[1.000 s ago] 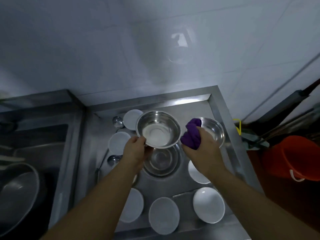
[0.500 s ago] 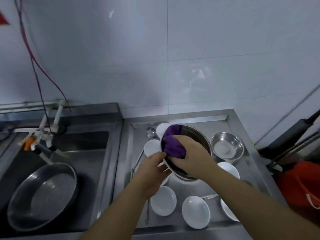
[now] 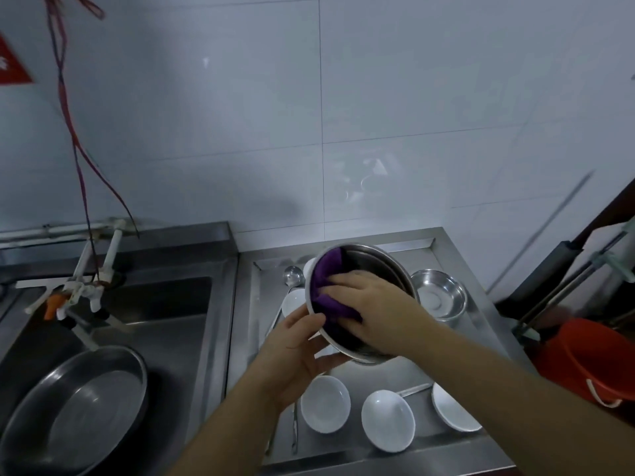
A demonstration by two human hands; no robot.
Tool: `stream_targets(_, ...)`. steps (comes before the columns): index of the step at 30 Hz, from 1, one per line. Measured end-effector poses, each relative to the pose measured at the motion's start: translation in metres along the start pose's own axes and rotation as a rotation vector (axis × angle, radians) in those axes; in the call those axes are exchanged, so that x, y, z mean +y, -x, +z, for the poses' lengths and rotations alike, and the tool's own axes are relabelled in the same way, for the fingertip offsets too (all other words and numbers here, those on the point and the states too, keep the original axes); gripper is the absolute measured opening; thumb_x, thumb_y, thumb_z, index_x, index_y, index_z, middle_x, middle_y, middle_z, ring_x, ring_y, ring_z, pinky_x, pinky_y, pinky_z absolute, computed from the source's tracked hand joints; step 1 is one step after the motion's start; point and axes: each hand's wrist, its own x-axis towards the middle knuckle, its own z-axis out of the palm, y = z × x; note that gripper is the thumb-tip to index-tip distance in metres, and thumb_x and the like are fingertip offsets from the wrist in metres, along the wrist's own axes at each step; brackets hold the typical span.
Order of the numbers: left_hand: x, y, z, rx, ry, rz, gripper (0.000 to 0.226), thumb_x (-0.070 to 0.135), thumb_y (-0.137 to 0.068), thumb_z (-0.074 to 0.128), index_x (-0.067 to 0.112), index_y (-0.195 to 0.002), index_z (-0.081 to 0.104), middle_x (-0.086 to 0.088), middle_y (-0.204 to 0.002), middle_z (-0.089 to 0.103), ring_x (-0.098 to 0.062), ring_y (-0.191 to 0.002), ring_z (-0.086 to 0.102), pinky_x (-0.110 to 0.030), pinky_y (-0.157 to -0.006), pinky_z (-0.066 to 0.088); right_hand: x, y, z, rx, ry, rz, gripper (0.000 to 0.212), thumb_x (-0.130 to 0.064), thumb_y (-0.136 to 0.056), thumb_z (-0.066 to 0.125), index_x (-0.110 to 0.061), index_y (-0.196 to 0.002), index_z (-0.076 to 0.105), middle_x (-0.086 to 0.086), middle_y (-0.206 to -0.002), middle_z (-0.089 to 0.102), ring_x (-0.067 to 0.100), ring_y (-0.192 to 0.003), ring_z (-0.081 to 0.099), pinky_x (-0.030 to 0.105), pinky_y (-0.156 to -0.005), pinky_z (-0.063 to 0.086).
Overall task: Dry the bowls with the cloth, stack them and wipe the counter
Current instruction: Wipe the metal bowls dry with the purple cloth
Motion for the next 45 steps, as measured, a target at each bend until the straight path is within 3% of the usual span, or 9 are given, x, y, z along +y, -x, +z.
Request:
stream_targets(6,0.009,-0.004,0.024,0.051,-0.006,0.193,0.057,0.011,-0.083,0.075,0.016,-0.139,0.063,-0.024,-0.131,0.07,-0.044,-0.119,0.069,-0.058,-0.092,0.06,0.009,-0.026,-0.027,0.155,-0.068,0.246,0.043,-0.025,-0.096,0.066,-0.028,-0.139,0.063,-0.002,-0.141,0.062,0.024,-0.125,0.057,0.04,-0.103,0.049)
stream_targets(9,0.018,-0.006,0.037,0.084,-0.001,0.29,0.061,-0.001,-0.089,0.068,0.021,-0.144,0.058,-0.02,-0.132,0.07,-0.041,-0.12,0.07,-0.06,-0.093,0.06,0.008,-0.029,-0.026,0.199,-0.06,0.454,0.025,-0.032,-0.098,0.062,-0.023,-0.121,0.061,0.0,-0.11,0.069,0.025,-0.099,0.065,0.037,-0.078,0.052)
stream_targets(13,0.016,-0.004,0.053,0.075,0.004,0.334,0.058,-0.008,-0.089,0.065,0.03,-0.133,0.068,-0.013,-0.132,0.072,-0.035,-0.118,0.072,-0.053,-0.086,0.063,-0.002,-0.02,-0.022,0.201,-0.134,0.569,0.015,-0.034,-0.095,0.059,-0.023,-0.096,0.05,-0.005,-0.077,0.059,0.012,-0.066,0.056,0.024,-0.051,0.035)
stream_targets(18,0.013,0.003,0.047,0.025,0.001,0.27,0.061,0.0,-0.09,0.069,0.023,-0.146,0.06,-0.016,-0.139,0.067,-0.036,-0.128,0.066,-0.061,-0.098,0.057,-0.015,0.001,-0.028,0.15,-0.418,0.52,0.015,-0.042,-0.083,0.067,-0.029,-0.083,0.061,-0.002,-0.071,0.067,0.01,-0.063,0.064,0.023,-0.055,0.049)
stream_targets(22,0.012,0.014,0.039,0.02,0.002,0.182,0.052,0.006,-0.094,0.07,0.02,-0.144,0.062,-0.023,-0.136,0.067,-0.044,-0.124,0.066,-0.057,-0.095,0.059,-0.018,0.009,-0.031,0.088,-0.555,0.355,0.009,-0.04,-0.084,0.071,-0.035,-0.092,0.069,-0.006,-0.078,0.072,0.009,-0.069,0.066,0.025,-0.064,0.057)
stream_targets(27,0.013,0.025,0.038,0.052,0.078,0.145,0.042,0.014,-0.086,0.076,0.012,-0.128,0.072,-0.026,-0.126,0.072,-0.043,-0.115,0.072,-0.051,-0.087,0.062,-0.027,-0.012,-0.035,0.169,-0.359,0.109,0.034,-0.024,-0.091,0.07,-0.04,-0.121,0.068,-0.029,-0.109,0.07,-0.005,-0.102,0.064,0.008,-0.088,0.046)
stream_targets(31,0.016,0.028,0.039,0.079,0.143,0.197,0.051,0.015,-0.087,0.075,0.007,-0.136,0.065,-0.026,-0.133,0.068,-0.045,-0.124,0.066,-0.056,-0.096,0.059,-0.024,-0.038,-0.049,0.149,-0.059,0.088,0.037,-0.021,-0.094,0.062,-0.03,-0.13,0.065,-0.009,-0.126,0.067,0.012,-0.114,0.059,0.029,-0.098,0.047)
stream_targets(38,0.038,0.027,0.037,0.123,0.079,0.337,0.055,0.007,-0.086,0.074,0.013,-0.139,0.062,-0.021,-0.131,0.071,-0.04,-0.121,0.069,-0.051,-0.087,0.062,-0.034,-0.057,-0.049,0.094,0.213,0.468,0.028,-0.036,-0.101,0.047,-0.012,-0.107,0.059,0.01,-0.1,0.067,0.031,-0.096,0.062,0.038,-0.083,0.048)
stream_targets(45,0.045,0.025,0.026,0.066,0.027,0.304,0.058,0.007,-0.084,0.076,0.017,-0.14,0.063,-0.018,-0.134,0.07,-0.038,-0.124,0.068,-0.053,-0.088,0.062,-0.05,-0.03,-0.039,0.003,-0.218,0.484,0.033,-0.062,-0.08,0.056,-0.029,-0.078,0.054,-0.007,-0.069,0.065,0.007,-0.061,0.061,0.025,-0.055,0.048)
